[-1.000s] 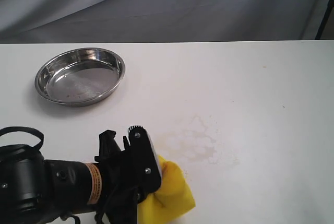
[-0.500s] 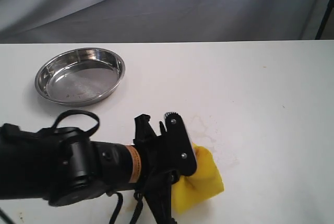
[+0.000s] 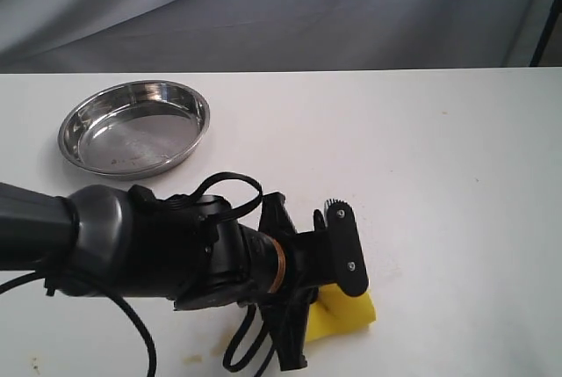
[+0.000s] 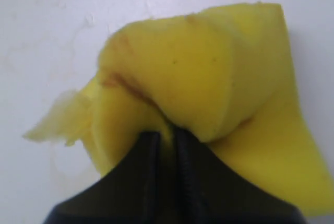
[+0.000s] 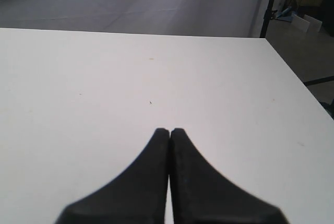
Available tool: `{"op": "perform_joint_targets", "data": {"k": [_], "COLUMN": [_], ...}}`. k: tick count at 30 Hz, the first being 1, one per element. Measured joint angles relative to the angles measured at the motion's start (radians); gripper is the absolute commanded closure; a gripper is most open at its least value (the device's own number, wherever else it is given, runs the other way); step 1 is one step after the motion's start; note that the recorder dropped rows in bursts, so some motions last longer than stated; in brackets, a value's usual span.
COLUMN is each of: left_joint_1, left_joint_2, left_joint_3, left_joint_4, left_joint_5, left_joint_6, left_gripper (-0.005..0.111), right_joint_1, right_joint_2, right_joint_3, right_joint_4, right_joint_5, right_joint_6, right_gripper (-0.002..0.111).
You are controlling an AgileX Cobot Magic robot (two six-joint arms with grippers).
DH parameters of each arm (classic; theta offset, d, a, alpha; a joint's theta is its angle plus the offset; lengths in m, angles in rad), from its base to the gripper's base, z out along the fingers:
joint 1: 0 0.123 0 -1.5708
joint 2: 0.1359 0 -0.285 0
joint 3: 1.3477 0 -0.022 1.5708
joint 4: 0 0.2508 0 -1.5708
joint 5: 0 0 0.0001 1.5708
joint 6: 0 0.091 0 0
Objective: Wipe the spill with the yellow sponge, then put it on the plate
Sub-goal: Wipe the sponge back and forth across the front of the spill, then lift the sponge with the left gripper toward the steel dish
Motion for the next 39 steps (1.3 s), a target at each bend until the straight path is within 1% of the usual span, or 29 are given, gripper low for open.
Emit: {"op": "perform_joint_targets", "data": {"k": [3,7,19,23,26,28,31,33,35,37,39], "left_joint_1": [0.000,0.000,0.000,0.000,0.000,0.000,0.000,0.000,0.005,0.006,0.006], "left_joint_2": [-0.012,-0.047,-0.228,-0.282,-0.311,-0.326,-0.341,-0.351,-0.369,-0.398,-0.433], "left_joint_3": [0.005,0.047,0.273,0.341,0.385,0.407,0.432,0.449,0.459,0.461,0.463], "left_joint_4": [0.009,0.022,0.042,0.092,0.164,0.236,0.410,0.519,0.606,0.684,0.761], "left_joint_5": [0.081,0.128,0.196,0.207,0.236,0.283,0.409,0.532,0.633,0.696,0.713], "left_joint_6": [-0.028,-0.085,-0.236,-0.330,-0.442,-0.563,-0.785,-0.944,-1.056,-1.149,-1.222], "left_gripper": [0.107,0.107,0.107,0.107,0.107,0.107,0.107,0.107,0.107,0.107,0.107], "right_joint_1": [0.000,0.000,0.000,0.000,0.000,0.000,0.000,0.000,0.000,0.000,0.000], "right_joint_2": [0.000,0.000,0.000,0.000,0.000,0.000,0.000,0.000,0.000,0.000,0.000], "right_joint_3": [0.000,0.000,0.000,0.000,0.000,0.000,0.000,0.000,0.000,0.000,0.000], "right_joint_4": [0.000,0.000,0.000,0.000,0.000,0.000,0.000,0.000,0.000,0.000,0.000], "right_joint_5": [0.000,0.000,0.000,0.000,0.000,0.000,0.000,0.000,0.000,0.000,0.000], "right_joint_6": [0.000,0.000,0.000,0.000,0.000,0.000,0.000,0.000,0.000,0.000,0.000], "right_gripper": [0.108,0.108,0.108,0.108,0.108,0.108,0.108,0.108,0.108,0.108,0.108]}}
